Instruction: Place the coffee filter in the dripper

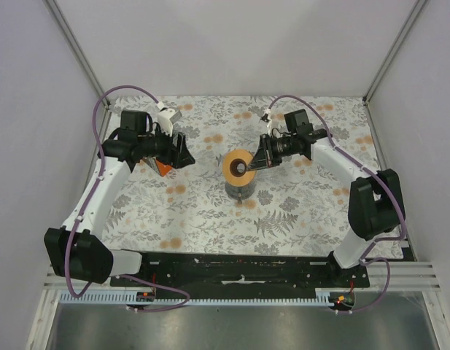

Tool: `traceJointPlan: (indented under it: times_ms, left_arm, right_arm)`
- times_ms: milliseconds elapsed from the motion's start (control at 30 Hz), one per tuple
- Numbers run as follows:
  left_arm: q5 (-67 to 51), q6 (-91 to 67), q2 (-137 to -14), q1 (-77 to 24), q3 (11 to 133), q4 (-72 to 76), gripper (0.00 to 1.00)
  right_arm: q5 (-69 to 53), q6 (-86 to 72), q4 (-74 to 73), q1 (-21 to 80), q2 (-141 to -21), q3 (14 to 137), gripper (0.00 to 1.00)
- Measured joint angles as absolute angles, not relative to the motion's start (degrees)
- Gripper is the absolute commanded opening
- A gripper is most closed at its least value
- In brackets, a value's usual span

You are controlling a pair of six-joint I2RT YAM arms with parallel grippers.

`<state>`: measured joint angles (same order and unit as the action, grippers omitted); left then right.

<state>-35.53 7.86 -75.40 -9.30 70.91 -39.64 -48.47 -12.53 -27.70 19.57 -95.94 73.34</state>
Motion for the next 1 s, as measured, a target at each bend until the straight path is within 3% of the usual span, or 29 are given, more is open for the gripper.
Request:
traceJointPlan:
  times_ms: [167,533,733,1000]
  left_arm:
    - [-35.7,7.7,-75.3,-9.3,70.2,-39.1,0.77]
    - [-35.7,7.3,-75.3,-9.3,69.7,-38.8,0.77]
    - [-36.0,7.3,-75.2,-9.3,69.7,-38.8,0.76]
    - [-36.1,7.3,-75.2,-9.3,69.7,-38.9,0.76]
  right_arm:
    - [-54.2,-13.0,-27.8,18.1,-99.1,73.3,0.00]
    - [-55.1,-14.3,-27.7,17.3,-103.4,73.6,0.32]
    - [-51.3,-14.6,-28.3,17.0,-103.4,74.0,0.32]
    - [-44.2,-14.6,-30.1,16.6,-103.2,74.3,0.57]
